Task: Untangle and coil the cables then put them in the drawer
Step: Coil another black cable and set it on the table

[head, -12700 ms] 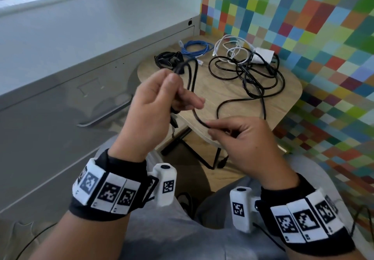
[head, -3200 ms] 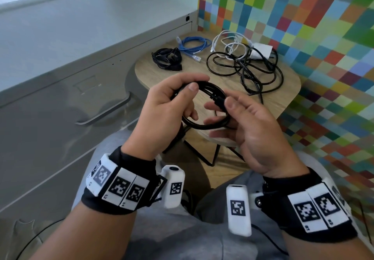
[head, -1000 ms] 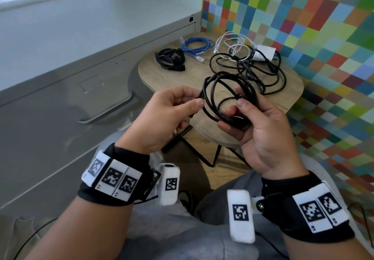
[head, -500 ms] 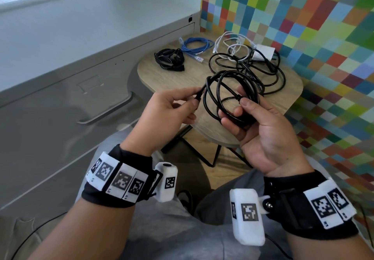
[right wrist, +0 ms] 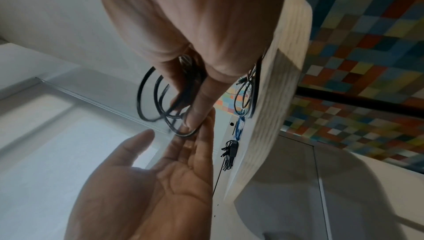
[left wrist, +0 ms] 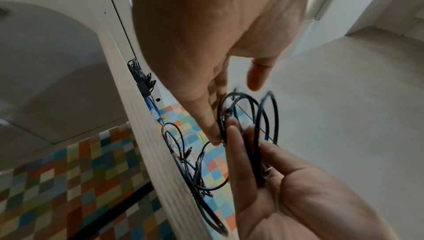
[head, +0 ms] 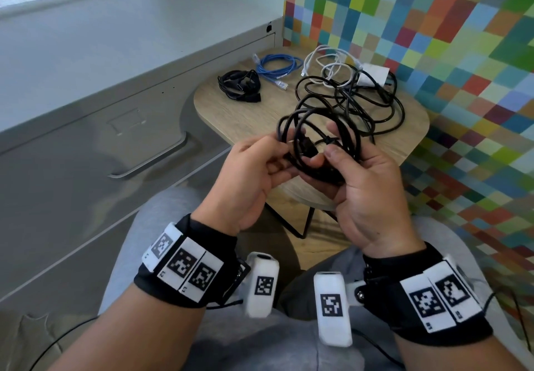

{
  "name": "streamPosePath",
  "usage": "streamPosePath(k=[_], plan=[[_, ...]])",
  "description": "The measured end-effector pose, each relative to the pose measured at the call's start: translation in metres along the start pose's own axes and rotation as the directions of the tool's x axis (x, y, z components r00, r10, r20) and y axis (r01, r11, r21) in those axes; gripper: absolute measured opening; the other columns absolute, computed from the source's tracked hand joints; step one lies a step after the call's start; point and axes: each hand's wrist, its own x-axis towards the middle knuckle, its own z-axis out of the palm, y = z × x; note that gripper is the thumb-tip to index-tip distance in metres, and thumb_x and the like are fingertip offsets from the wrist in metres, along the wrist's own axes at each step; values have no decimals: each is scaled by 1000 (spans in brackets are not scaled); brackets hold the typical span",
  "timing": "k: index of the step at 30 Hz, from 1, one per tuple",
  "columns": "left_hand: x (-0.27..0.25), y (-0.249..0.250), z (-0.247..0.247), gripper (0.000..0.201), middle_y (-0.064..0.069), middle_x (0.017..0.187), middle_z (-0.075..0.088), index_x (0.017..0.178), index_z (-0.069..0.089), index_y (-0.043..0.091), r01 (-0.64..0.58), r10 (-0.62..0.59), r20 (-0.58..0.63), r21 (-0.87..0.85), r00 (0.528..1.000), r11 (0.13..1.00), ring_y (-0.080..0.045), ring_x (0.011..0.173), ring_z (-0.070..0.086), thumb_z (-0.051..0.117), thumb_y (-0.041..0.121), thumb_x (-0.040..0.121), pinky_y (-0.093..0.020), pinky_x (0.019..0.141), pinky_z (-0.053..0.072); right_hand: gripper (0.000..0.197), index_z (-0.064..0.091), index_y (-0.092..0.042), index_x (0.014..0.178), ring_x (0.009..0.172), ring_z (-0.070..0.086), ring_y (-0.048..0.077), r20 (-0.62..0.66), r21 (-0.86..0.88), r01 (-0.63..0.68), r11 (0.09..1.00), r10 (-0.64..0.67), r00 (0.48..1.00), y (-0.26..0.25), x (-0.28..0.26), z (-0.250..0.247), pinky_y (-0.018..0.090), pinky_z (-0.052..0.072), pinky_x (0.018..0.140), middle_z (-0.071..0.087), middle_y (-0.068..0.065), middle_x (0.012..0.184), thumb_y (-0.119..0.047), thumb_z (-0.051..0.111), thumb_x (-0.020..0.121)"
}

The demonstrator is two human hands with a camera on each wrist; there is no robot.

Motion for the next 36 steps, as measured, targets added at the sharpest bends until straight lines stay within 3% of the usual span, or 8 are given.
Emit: streamPosePath(k=[2, 6, 12, 16, 21, 25, 33, 36], plan=[[0, 0, -1, 42, -15, 104, 75, 123, 67, 4, 2, -2, 6, 17, 1000, 1000, -24, 95, 73, 50, 17, 87, -39, 90, 60, 28, 70, -18, 118, 83, 78, 25, -14, 14, 1, 1000, -1, 1000, -1, 0, 0, 35, 63, 70, 72, 6, 70, 0, 53, 104], [-1, 0, -2, 32, -19, 112, 74, 126, 67, 8, -42, 42, 7, 146, 999, 988, -29, 100, 73, 60, 24, 100, -47, 94, 57, 28, 69, -17, 122, 82, 77, 23, -21, 9, -6, 1000, 6, 1000, -1, 0, -2, 34, 63, 69, 73, 6, 72, -2, 54, 104], [1, 1, -2, 24, -13, 113, 74, 120, 66, 12, -58, 60, 0, 256, 998, 965, -20, 97, 69, 67, 19, 96, -30, 68, 55, 27, 70, -17, 122, 79, 75, 16, 40, 46, -74, 996, 72, 997, -3, 2, -5, 37, 63, 70, 70, 7, 78, -5, 52, 105], [4, -3, -4, 18, -8, 106, 73, 117, 67, 9, -80, 92, -29, 272, 995, 959, -25, 95, 72, 61, 5, 100, -44, 85, 58, 24, 68, -12, 122, 79, 74, 15, 76, 84, -136, 987, 130, 989, -4, 3, -7, 37, 63, 69, 68, 8, 80, -8, 49, 107], [5, -4, -4, 21, -25, 111, 68, 113, 70, 8, -99, 125, -74, 291, 989, 952, -29, 89, 74, 65, -2, 96, -50, 90, 61, 23, 70, -14, 118, 80, 73, 18, 43, 28, -104, 994, 103, 994, -2, 5, -7, 37, 63, 69, 69, 6, 79, -10, 50, 107], [6, -4, -7, 22, -3, 93, 69, 108, 71, 13, -90, 116, -66, 313, 991, 945, -21, 84, 69, 64, -3, 95, -41, 84, 59, 23, 71, -16, 115, 80, 72, 18, 42, 5, -92, 996, 92, 995, 0, 5, -7, 36, 63, 69, 68, 6, 78, -10, 50, 107], [6, -3, -5, 24, -3, 90, 72, 110, 70, 8, -86, 99, -41, 247, 994, 965, -16, 81, 69, 58, -8, 97, -33, 76, 57, 22, 71, -15, 114, 77, 68, 16, 42, 5, -102, 995, 102, 994, 0, 6, -7, 36, 62, 69, 63, 6, 78, -9, 51, 107], [4, -1, -3, 26, -1, 89, 75, 110, 68, 6, -60, 66, -26, 181, 997, 982, -16, 84, 71, 51, -9, 99, -33, 80, 58, 23, 73, -16, 111, 72, 67, 11, 34, -2, -98, 995, 98, 995, 0, 6, -5, 36, 63, 68, 58, 4, 78, -8, 52, 106]])
